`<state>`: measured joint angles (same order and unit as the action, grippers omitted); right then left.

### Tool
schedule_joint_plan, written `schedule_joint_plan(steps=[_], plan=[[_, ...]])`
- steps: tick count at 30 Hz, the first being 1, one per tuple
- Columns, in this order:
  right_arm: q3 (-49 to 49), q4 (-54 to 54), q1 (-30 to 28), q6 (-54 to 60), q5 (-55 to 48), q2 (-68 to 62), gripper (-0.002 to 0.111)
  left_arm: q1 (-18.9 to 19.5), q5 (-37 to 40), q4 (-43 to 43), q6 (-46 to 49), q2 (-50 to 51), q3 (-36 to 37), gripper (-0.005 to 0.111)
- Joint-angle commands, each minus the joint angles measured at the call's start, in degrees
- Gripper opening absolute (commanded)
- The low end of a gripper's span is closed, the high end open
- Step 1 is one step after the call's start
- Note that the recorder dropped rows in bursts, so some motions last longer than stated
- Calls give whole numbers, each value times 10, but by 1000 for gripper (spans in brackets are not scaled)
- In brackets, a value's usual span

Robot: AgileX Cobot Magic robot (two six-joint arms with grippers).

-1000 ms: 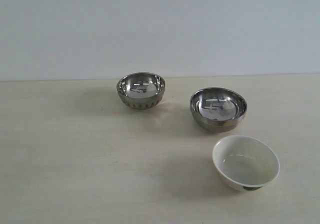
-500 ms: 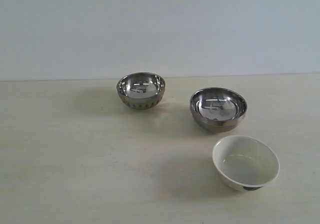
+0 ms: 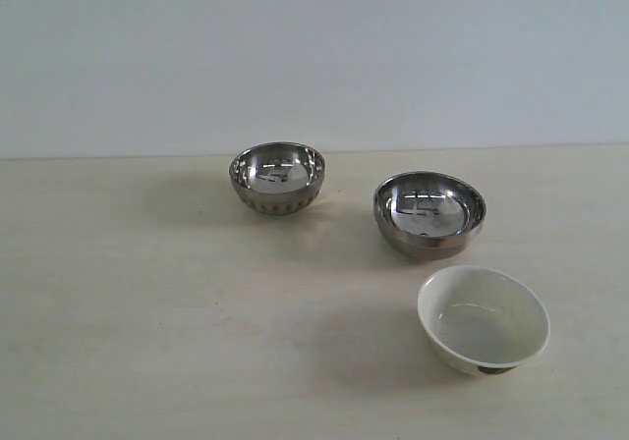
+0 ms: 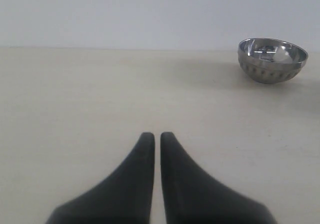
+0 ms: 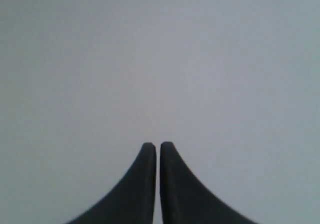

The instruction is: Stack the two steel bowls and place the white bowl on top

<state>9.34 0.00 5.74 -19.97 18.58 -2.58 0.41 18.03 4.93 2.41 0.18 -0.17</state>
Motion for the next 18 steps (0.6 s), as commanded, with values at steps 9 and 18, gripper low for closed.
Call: schedule_joint_plan(steps=[9, 18], plan=[[186, -18, 1, 17, -110, -296, 97, -3, -4, 0, -3, -2, 2, 4], [266, -34, 1, 34, -148, -566, 105, -3, -4, 0, -3, -2, 2, 4]])
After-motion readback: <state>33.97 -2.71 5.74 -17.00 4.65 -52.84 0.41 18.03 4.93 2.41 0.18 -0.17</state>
